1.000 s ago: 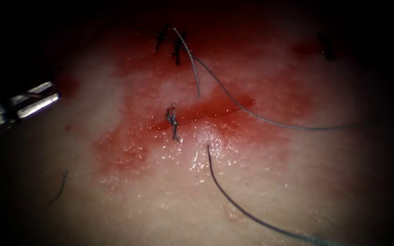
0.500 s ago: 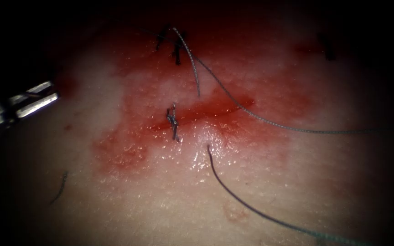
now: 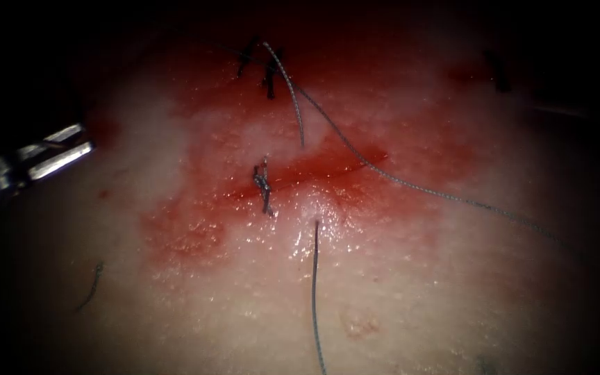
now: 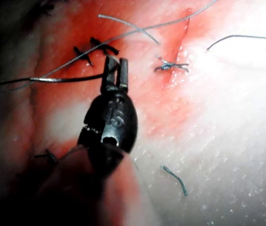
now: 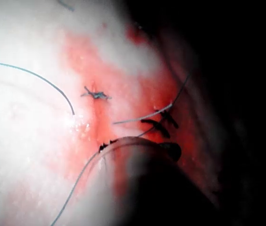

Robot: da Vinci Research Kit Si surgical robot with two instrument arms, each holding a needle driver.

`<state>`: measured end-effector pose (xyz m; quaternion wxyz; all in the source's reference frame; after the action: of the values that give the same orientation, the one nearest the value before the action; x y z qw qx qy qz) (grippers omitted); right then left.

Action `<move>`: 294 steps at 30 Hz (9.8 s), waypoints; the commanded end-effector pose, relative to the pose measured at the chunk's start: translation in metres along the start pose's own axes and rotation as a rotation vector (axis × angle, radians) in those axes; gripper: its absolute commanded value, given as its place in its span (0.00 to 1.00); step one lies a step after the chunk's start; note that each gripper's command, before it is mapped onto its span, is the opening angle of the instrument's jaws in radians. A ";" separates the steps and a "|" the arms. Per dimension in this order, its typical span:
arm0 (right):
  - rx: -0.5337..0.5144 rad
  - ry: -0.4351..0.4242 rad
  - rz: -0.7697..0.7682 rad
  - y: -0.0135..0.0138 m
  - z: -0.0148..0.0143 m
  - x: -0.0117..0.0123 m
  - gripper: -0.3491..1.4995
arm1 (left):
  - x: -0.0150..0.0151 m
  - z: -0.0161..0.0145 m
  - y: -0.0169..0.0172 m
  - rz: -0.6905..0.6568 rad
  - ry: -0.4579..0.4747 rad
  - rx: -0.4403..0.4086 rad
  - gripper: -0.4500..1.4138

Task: Wound Closure

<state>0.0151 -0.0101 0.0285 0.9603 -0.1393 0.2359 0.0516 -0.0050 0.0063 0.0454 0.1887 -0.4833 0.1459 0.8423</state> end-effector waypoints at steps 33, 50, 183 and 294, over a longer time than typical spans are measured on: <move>0.304 0.315 1.236 -0.0057 0.0265 -0.0019 0.80 | -0.0011 0.0021 0.0013 0.021 -0.002 -0.049 0.00; 0.286 0.394 1.125 -0.0050 0.0278 -0.0011 0.00 | -0.0015 0.0023 0.0014 0.027 -0.007 -0.057 0.00; 0.520 0.148 1.242 0.0004 0.0079 0.0022 0.00 | 0.0053 0.0024 0.0125 0.121 -0.041 -0.042 0.86; 0.766 0.664 0.958 -0.0085 0.0267 0.0197 0.97 | 0.0023 0.0023 0.0133 -0.019 -0.378 -0.314 0.00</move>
<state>0.0455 -0.0092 0.0434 0.6927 0.3179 0.5577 0.3287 -0.0135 -0.0037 0.0445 0.1411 -0.3564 -0.0253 0.9233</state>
